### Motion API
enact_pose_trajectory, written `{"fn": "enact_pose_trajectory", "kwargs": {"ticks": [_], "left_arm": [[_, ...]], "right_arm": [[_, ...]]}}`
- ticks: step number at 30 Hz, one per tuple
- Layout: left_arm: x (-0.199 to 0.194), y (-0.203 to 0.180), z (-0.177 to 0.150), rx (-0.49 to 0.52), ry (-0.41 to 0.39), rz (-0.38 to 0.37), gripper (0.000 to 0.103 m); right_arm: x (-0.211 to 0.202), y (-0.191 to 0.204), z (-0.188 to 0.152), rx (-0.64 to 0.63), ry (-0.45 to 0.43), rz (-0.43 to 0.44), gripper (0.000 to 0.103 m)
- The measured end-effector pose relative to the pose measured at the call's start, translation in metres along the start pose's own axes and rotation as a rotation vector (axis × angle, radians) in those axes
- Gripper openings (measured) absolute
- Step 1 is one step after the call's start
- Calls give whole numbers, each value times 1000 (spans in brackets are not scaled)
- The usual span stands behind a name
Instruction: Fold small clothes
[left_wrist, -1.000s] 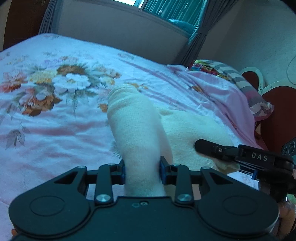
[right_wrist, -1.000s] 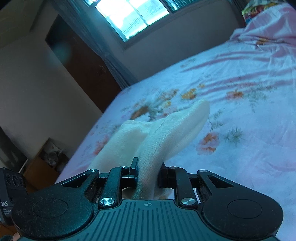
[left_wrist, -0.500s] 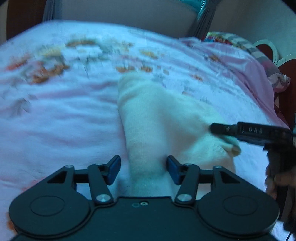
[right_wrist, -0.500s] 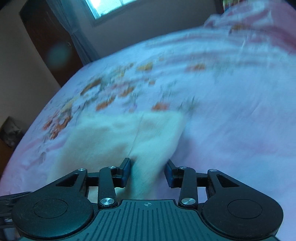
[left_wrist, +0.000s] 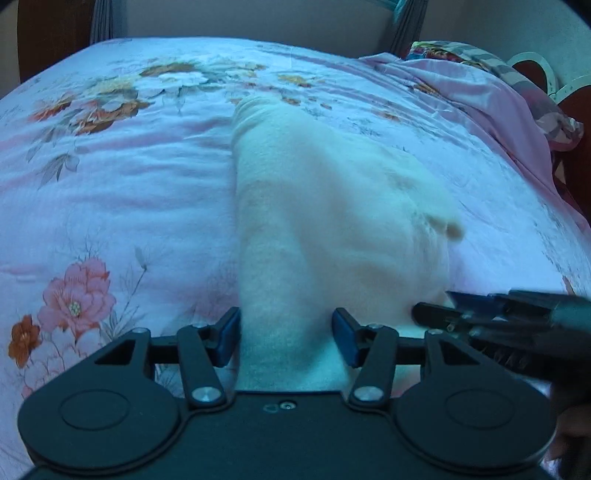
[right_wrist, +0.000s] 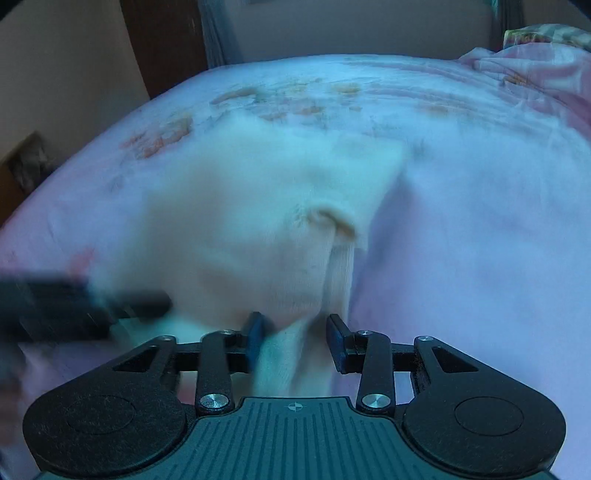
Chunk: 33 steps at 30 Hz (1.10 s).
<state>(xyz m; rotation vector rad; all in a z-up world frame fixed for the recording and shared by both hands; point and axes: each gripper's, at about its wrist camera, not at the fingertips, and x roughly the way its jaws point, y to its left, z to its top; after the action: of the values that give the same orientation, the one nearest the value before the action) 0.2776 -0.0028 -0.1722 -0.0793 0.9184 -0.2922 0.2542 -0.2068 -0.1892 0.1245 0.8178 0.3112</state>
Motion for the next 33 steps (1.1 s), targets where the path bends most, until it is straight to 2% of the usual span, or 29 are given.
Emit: {"fn": "enact_pose_trajectory", "kwargs": {"ticks": [4, 6, 8, 18, 21, 25, 28, 30, 31, 32, 33], "left_arm": [[-10, -4, -1, 7, 9, -5, 50], [-9, -7, -3, 18, 10, 14, 51], [-3, -6, -5, -1, 16, 18, 53], [-15, -18, -7, 3, 11, 79, 57], [-25, -24, -10, 8, 3, 106, 59], [-46, -34, -15, 27, -35, 119, 65], [-57, -39, -19, 28, -37, 132, 67], [-69, -43, -22, 18, -42, 129, 68], [-78, -46, -24, 18, -57, 135, 71], [-88, -49, -26, 25, -76, 150, 80], [-100, -53, -29, 36, -99, 161, 87]], "right_arm": [[-10, 3, 4, 8, 21, -5, 38], [-20, 2, 4, 30, -18, 0, 38], [-10, 1, -5, 45, 26, -10, 38], [-51, -2, -12, 174, -37, -4, 38], [-59, -3, -16, 232, -24, 2, 38], [-78, 2, -16, 227, -63, 10, 38], [-78, 5, -17, 223, 11, -13, 38], [-90, 4, -20, 272, -7, 28, 38], [-99, 6, -22, 276, -26, 41, 40], [-110, 9, -22, 267, -41, 44, 56], [-122, 13, -23, 253, -61, 47, 79]]}}
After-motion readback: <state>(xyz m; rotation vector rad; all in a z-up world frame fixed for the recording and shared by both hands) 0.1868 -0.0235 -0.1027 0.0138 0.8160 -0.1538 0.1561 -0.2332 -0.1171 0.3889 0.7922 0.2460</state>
